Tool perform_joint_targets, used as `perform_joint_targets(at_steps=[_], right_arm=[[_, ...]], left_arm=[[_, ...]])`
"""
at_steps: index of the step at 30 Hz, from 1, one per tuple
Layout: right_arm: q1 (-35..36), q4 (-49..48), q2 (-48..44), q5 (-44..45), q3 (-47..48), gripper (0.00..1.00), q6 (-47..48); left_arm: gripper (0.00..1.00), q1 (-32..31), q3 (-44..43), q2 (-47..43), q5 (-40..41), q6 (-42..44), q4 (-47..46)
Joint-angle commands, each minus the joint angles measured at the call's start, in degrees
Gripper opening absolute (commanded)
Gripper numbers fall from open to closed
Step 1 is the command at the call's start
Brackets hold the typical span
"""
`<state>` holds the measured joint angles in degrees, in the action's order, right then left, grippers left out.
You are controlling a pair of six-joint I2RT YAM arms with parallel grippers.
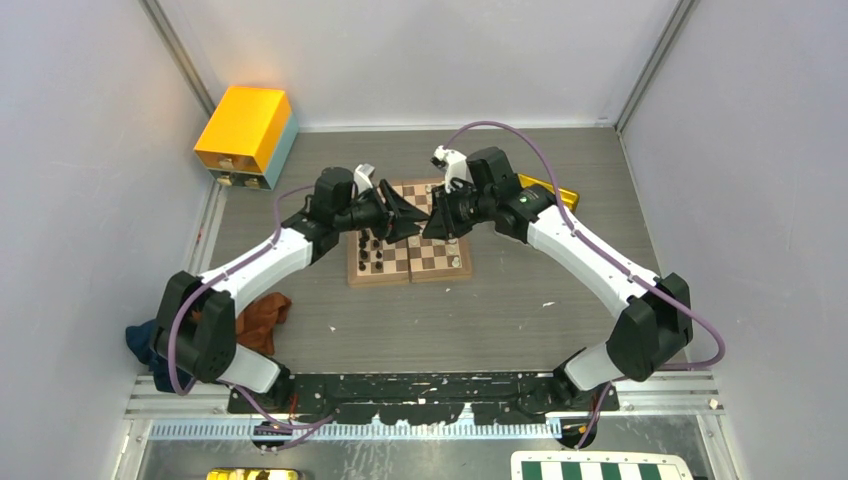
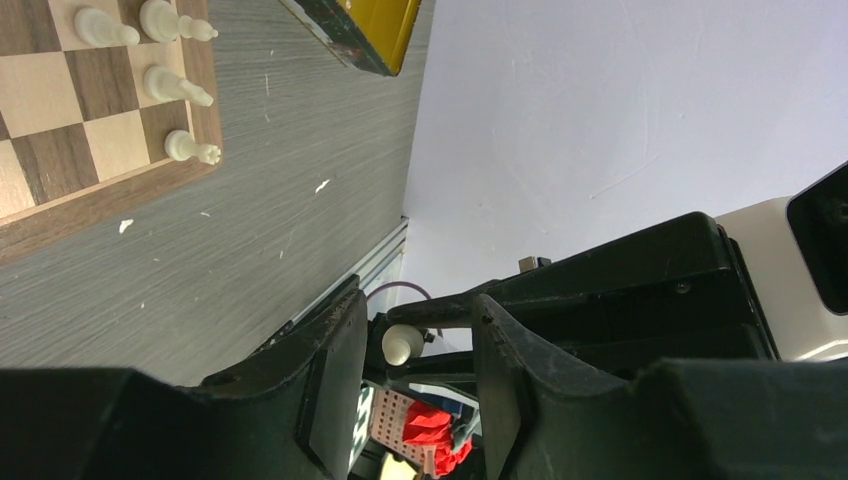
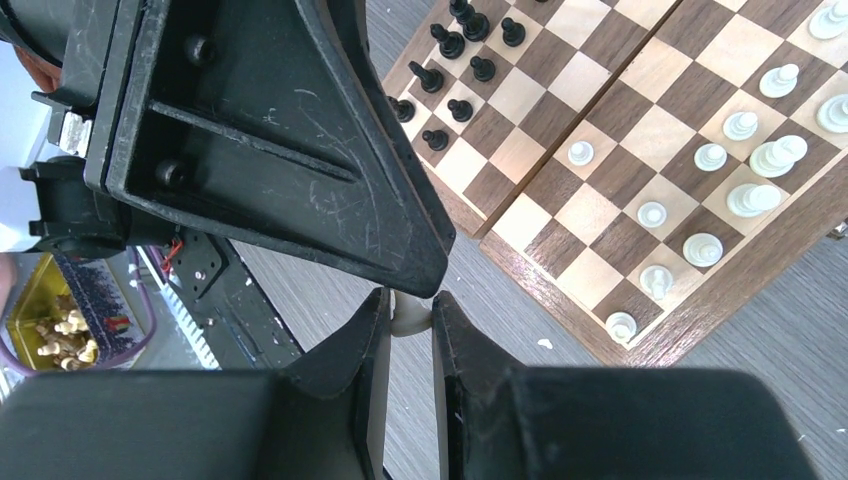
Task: Set up the chess pieces on the board
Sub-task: Place the chess piece on the chessboard.
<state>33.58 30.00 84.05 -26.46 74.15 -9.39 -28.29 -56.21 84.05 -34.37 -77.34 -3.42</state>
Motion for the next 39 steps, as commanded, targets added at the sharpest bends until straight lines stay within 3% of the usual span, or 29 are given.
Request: perform_joint_targets(at_steps=[1,17,39], right_arm=[[-0.4,-2.9,-0.2,-0.4,2.6,0.01,0.9],[-0.8,-5.5,1.1,-1.0,2.1,0.01,-0.5],[-0.8,-8.0,1.4,0.1,2.0,0.01,-1.9]], left_arm=[[0.43,-0.1,0.1,-3.0,-1.9,1.4,0.2],[0.36,-0.2,1.2,-4.9,-3.5,0.1,-0.3],[0.06,-0.2,2.2,-4.7,-5.6,-1.2,-3.6]])
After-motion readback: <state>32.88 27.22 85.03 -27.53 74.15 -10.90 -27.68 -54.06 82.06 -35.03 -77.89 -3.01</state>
